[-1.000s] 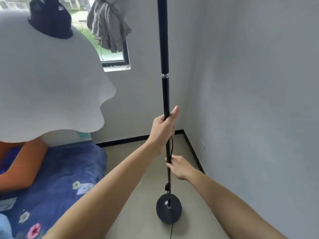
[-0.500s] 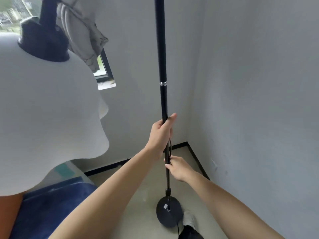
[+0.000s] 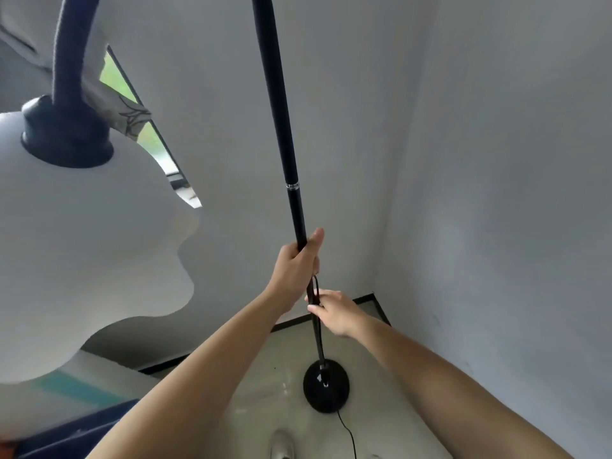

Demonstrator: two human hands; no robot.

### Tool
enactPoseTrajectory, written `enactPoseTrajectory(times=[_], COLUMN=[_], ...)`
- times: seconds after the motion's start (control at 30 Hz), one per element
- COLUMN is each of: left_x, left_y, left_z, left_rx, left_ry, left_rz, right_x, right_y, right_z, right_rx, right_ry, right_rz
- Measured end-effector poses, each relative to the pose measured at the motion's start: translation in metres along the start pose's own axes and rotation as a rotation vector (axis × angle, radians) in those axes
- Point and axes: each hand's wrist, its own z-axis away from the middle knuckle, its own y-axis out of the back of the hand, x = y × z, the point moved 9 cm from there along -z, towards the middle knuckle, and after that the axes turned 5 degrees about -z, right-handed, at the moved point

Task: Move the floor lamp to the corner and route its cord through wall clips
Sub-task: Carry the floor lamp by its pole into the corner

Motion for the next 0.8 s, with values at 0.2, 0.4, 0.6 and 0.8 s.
enactPoseTrajectory(times=[0.2, 0.4, 0.6, 0.8], left_x=[0.007, 0.026, 0.025, 0.029], left_y=[0.005, -0.005, -0.020, -0.024], left_z=[-0.074, -0.118, -0.133, -0.138], left_rx=[-0.151, -0.311, -0.424, -0.459], left_ry=[-0.029, -0.083, -0.124, -0.195], left_rz=[0.004, 0.004, -0.027, -0.073], right_x=[0.000, 0.002, 0.018, 0.025], right_y=[0.027, 0.058, 0.065, 0.065], right_z=[-0.058, -0.092, -0.106, -0.103], right_rx=[0.115, 0.236, 0.314, 0.365], right_ry=[-0.128, -0.199, -0.288, -0.315], right_rz=[-0.054, -0.054, -0.028, 0.014])
